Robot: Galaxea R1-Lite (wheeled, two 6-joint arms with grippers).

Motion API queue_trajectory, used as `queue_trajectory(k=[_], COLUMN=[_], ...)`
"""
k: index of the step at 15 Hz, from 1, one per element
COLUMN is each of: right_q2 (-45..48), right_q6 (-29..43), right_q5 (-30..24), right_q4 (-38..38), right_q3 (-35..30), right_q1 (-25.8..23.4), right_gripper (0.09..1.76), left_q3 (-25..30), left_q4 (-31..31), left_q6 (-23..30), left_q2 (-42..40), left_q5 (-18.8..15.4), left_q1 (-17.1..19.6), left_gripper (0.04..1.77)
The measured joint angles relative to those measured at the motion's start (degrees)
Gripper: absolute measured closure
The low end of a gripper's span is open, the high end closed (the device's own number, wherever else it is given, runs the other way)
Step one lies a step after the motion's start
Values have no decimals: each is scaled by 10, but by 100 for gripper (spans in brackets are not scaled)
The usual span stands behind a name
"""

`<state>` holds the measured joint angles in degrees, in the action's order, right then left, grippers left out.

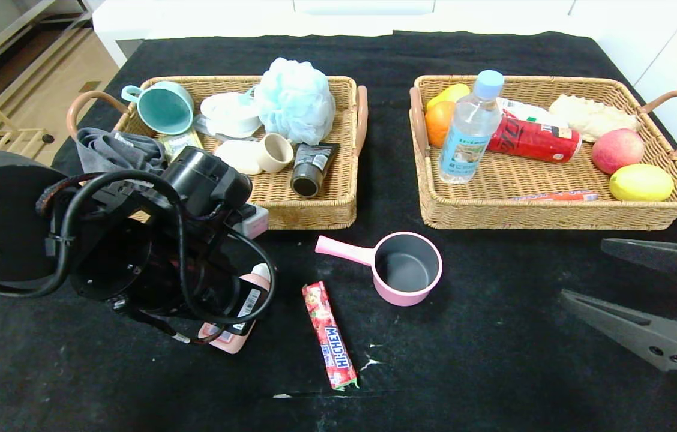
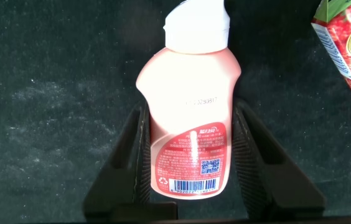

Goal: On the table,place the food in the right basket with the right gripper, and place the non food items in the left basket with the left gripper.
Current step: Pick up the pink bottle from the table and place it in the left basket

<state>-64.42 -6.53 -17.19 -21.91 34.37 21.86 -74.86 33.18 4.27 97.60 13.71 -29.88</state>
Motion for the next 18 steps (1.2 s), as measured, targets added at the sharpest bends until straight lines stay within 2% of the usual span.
queue_trajectory(k=[11, 18], right_q2=[0, 0], right_q6=[0, -1], right_q5=[0, 0], right_q4=[0, 0], right_q3=[-1, -1], right_q1=[1, 1], right_gripper=[14, 14], left_q3=[1, -3], left_q4=[-1, 0], left_q6=[0, 2], left_q2=[1, -40], left_q5=[0, 4], left_q1=[-6, -26], left_gripper=[98, 98])
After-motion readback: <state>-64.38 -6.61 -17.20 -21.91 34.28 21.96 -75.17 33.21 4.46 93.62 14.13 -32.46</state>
